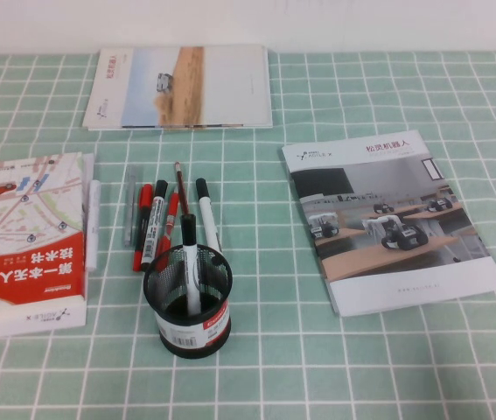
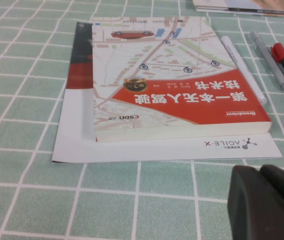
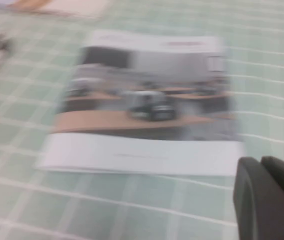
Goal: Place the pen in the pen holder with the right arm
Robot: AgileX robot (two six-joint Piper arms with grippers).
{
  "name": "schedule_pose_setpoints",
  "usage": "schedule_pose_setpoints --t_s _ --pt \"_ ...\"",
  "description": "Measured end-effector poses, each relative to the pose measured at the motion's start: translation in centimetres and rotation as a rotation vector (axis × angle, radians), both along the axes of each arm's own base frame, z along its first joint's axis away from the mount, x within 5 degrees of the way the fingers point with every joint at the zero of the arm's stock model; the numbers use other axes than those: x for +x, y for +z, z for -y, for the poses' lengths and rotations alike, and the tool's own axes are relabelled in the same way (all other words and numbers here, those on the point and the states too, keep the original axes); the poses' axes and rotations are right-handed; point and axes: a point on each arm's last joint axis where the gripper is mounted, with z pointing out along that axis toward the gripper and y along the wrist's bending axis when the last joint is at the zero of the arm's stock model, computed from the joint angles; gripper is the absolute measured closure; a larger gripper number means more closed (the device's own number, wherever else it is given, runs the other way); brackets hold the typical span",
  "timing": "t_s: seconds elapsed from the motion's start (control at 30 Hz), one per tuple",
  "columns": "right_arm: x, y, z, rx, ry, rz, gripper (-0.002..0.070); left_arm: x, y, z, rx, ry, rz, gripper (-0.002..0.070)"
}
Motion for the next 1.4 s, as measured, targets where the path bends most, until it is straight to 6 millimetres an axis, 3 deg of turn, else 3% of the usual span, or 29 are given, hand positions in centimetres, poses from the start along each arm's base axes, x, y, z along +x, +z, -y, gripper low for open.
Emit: schedule_pose_setpoints --t_s 0.2,0.47,0.97,1.4 --pt "-2.2 -1.9 1.7 0.021 -0.149 0.111 0.0695 0.0 0.0 0.0 0.0 0.0 0.0 0.0679" --pt "-3.9 -1.7 2.4 0.051 -0.209 0.206 0.0695 0.0 0.0 0.0 0.0 0.0 0.0 0.0679" --pt "-4.0 -2.4 2.5 0.069 -0.226 0.135 0.0695 0.0 0.0 0.0 0.0 0.0 0.0 0.0679" --pt "-4.3 -3.4 1.6 -0.02 -0.103 0.036 0.0695 0.0 0.0 0.0 0.0 0.0 0.0 0.0679"
